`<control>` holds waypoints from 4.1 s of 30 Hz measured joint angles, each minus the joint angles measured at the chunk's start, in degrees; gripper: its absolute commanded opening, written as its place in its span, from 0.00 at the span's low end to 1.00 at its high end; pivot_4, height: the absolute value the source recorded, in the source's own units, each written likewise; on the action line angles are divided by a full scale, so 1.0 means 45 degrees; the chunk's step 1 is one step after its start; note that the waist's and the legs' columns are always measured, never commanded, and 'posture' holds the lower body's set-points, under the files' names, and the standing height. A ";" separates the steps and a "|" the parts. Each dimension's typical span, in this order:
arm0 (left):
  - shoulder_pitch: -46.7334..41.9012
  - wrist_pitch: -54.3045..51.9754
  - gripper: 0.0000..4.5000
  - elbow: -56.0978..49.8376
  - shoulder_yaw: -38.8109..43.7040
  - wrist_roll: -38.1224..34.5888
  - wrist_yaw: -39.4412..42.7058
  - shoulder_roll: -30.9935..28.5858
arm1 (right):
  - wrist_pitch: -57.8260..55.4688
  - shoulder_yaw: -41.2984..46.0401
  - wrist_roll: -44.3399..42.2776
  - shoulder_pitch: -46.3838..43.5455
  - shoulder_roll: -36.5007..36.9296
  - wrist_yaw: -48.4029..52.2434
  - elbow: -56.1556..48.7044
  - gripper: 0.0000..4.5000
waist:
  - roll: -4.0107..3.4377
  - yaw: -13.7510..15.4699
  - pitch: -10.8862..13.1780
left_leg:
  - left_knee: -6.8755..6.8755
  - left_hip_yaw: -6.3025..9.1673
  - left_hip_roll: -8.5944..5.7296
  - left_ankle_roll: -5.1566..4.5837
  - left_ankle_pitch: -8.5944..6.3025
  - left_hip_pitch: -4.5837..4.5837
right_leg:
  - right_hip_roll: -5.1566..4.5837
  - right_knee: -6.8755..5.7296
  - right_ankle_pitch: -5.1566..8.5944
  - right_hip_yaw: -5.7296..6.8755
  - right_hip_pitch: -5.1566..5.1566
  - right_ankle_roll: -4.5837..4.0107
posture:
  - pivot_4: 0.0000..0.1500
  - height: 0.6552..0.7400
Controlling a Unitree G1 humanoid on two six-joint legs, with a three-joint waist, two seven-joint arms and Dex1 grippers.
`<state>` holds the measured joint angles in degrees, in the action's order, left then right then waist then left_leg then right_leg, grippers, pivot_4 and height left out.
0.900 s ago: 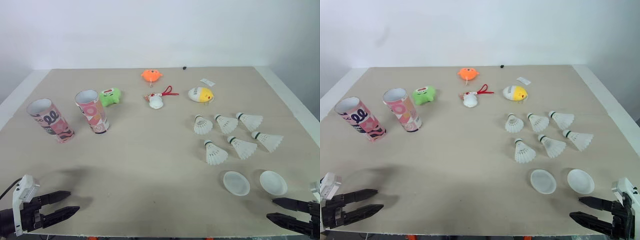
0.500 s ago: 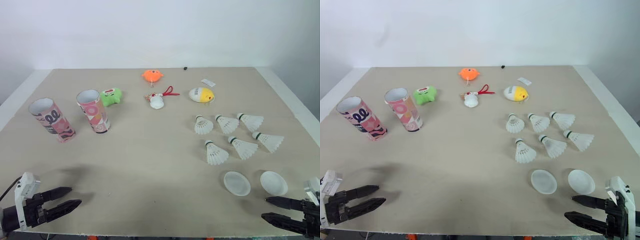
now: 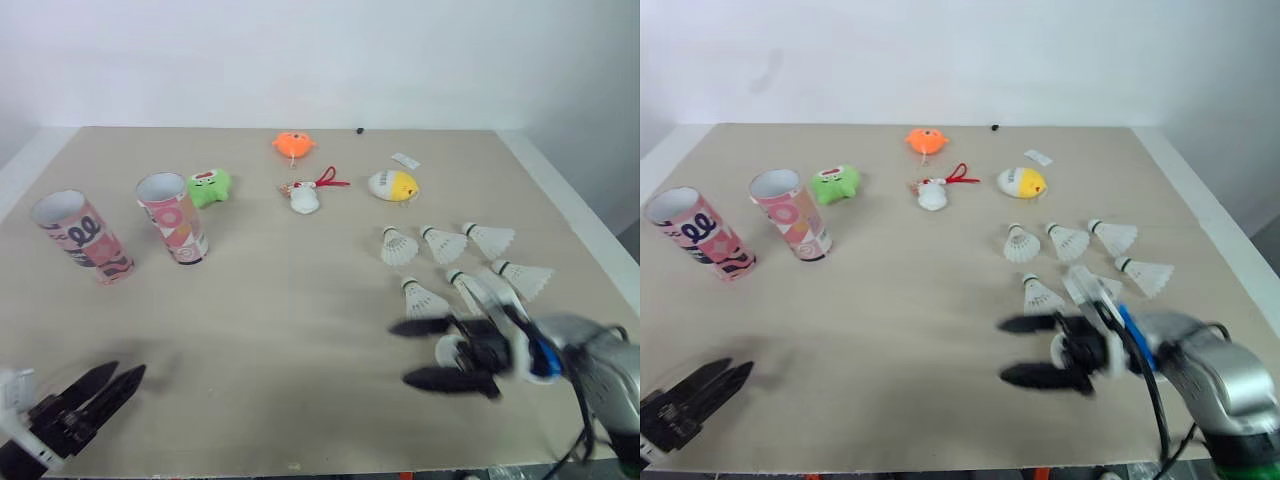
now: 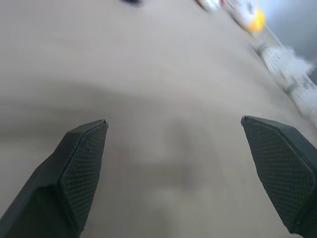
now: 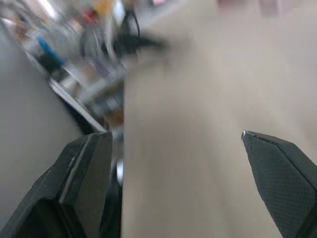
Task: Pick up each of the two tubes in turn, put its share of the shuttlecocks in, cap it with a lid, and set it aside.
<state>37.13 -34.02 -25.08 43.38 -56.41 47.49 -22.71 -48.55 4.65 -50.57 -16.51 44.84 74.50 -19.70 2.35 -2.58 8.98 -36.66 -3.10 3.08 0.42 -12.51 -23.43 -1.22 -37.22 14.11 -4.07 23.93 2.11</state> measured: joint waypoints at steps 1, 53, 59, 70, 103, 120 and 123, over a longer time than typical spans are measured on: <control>0.0135 0.0404 1.00 -0.0250 0.0285 -0.0009 -0.0247 0.0354 | -0.0246 -0.0267 -0.0210 -0.0852 -0.0334 -0.0140 0.0135 0.99 | 0.0003 0.0048 0.0001 | 0.0003 0.0009 -0.0016 0.0001 -0.0003 -0.0012 | 0.0000 -0.0001 0.0015 0.0009 0.0000 -0.0007 | 1.00 0.91; -1.0955 0.4010 1.00 0.9655 -0.3466 0.7338 -0.3357 -0.3340 | 0.3660 -0.2704 0.5815 -0.0798 -0.4494 -0.8438 -0.1172 0.99 | 0.0011 0.0278 -0.0005 | -0.0146 0.0017 0.0133 0.0072 -0.0010 -0.0073 | 0.0175 -0.0210 -0.0054 0.0043 0.0066 -0.0121 | 1.00 0.91; -1.2622 0.4766 1.00 1.1904 -0.4162 0.7897 -0.2673 -0.3744 | 0.3260 -0.2357 0.5663 -0.0500 -0.4342 -0.8656 -0.1835 0.99 | 0.0011 0.0280 -0.0005 | -0.0146 0.0025 0.0132 0.0072 -0.0010 -0.0089 | 0.0185 -0.0210 -0.0052 0.0043 0.0077 -0.0120 | 1.00 0.91; -1.4223 0.5993 0.87 1.4296 -0.4684 0.8408 -0.2285 -0.3745 | 0.2931 -0.2290 0.5535 -0.0407 -0.4244 -0.8951 -0.2210 1.00 | 0.0013 0.0277 -0.0006 | -0.0161 0.0036 0.0128 0.0072 -0.0010 -0.0130 | 0.0189 -0.0211 -0.0051 0.0042 0.0094 -0.0112 | 1.00 0.91; -0.8888 0.1688 0.70 0.4043 -0.8362 0.7085 0.7177 -1.0750 | -0.0107 0.3182 -0.3628 0.4108 0.1118 -0.6134 -0.6180 1.00 | -0.0054 0.0365 0.0043 | -0.0155 0.0025 0.0137 0.0092 0.0002 -0.0102 | 0.0104 -0.0215 0.0048 0.0128 0.0075 -0.0106 | 1.00 0.91; -1.7945 0.5547 0.70 0.7107 -1.5320 1.2737 0.9926 -0.9064 | 0.0257 0.1496 0.1077 0.9275 -0.2769 -1.4668 -0.8321 1.00 | -0.0036 0.0258 0.0020 | -0.0216 0.0035 0.0121 0.0066 0.0016 -0.0164 | 0.0182 -0.0216 0.0016 0.0026 0.0091 -0.0042 | 1.00 0.91; -1.8177 0.5743 0.70 0.7217 -1.5506 1.2562 0.9925 -0.8856 | 0.0285 0.0847 0.1943 0.9305 -0.3030 -1.5194 -0.8290 1.00 | -0.0039 0.0262 0.0020 | -0.0216 0.0032 0.0121 0.0066 0.0016 -0.0168 | 0.0179 -0.0216 0.0019 0.0019 0.0092 -0.0036 | 1.00 0.91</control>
<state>-44.67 -8.17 7.39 -26.40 0.12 92.15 -62.56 -47.26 8.46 -41.83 25.36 31.20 6.12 -57.00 2.17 -1.40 9.07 -37.63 -2.96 3.62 0.72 -12.44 -24.19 -0.41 -38.19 14.20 -3.99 24.34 1.95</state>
